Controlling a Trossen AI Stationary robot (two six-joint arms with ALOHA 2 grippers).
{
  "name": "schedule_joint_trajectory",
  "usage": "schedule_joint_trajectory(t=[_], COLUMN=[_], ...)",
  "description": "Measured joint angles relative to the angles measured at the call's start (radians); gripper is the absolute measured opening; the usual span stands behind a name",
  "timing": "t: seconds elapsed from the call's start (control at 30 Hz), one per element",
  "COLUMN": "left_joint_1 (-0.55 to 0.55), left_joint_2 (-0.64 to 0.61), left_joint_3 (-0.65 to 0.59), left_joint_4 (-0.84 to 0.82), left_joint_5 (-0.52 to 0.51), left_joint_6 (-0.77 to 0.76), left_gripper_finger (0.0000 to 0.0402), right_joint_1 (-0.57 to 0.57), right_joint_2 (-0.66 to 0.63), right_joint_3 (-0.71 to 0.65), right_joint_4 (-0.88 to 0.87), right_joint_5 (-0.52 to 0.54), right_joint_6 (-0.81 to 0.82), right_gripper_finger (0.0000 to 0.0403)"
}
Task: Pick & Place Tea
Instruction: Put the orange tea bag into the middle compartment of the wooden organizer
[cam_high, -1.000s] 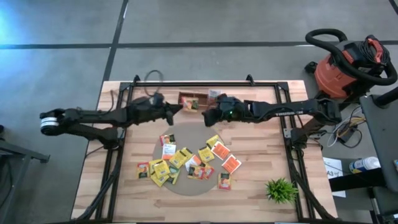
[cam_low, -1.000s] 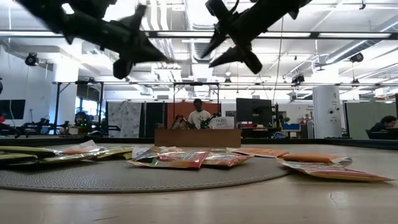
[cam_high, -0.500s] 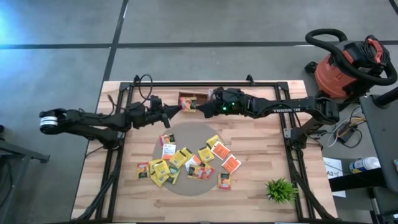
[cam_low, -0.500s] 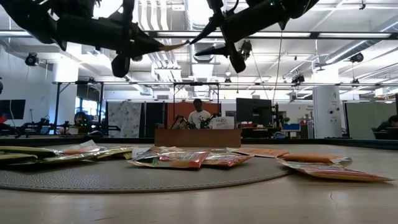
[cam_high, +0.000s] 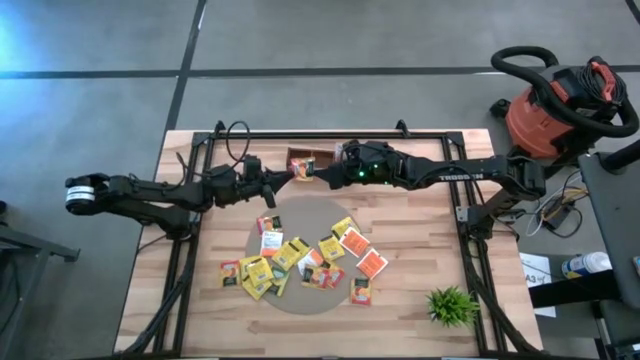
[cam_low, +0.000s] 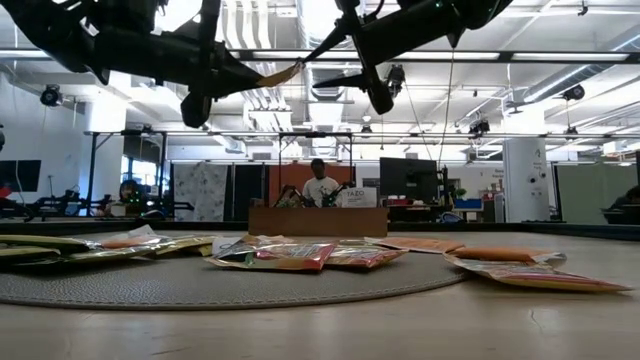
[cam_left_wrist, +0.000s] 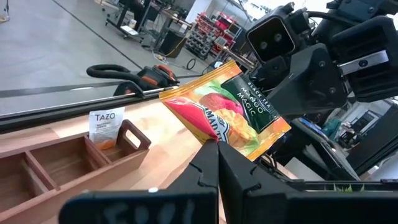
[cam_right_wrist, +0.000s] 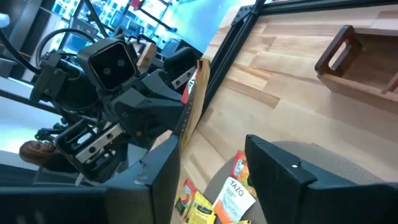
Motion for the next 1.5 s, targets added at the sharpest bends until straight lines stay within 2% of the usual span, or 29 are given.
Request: schedule_joint_trajectory(t=[0.2, 0.5, 0.87, 1.07, 1.23, 1.5], left_joint_1=[0.000, 0.000, 0.000, 0.000, 0.000, 0.000], left_joint_2=[-0.001, -0.002, 0.049, 0.100, 0.105, 0.105], left_joint_3=[-0.002, -0.002, -0.002, -0.002, -0.002, -0.002], left_joint_4=[-0.006, -0.002, 0.087, 0.168, 0.174, 0.177], left_joint_5=[-0.002, -0.003, 0.000, 0.010, 0.014, 0.019], left_joint_6=[0.026, 0.025, 0.008, -0.003, -0.004, 0.006], left_gripper_finger=[0.0000, 0.0000, 0.0000, 0.0000, 0.0000, 0.0000], right_joint_1=[-0.001, -0.004, -0.017, -0.018, -0.018, -0.019], right_joint_2=[-0.002, -0.002, -0.002, -0.002, -0.002, -0.002], right_joint_3=[0.000, 0.000, 0.001, 0.001, 0.001, 0.001], right_joint_4=[-0.002, 0.001, 0.034, 0.030, 0.028, 0.028], right_joint_5=[0.000, -0.018, -0.028, -0.030, -0.030, -0.031], right_joint_6=[0.000, 0.007, 0.007, 0.022, 0.026, 0.016], right_gripper_finger=[0.0196, 0.0192, 0.0131, 0.0124, 0.0114, 0.0038])
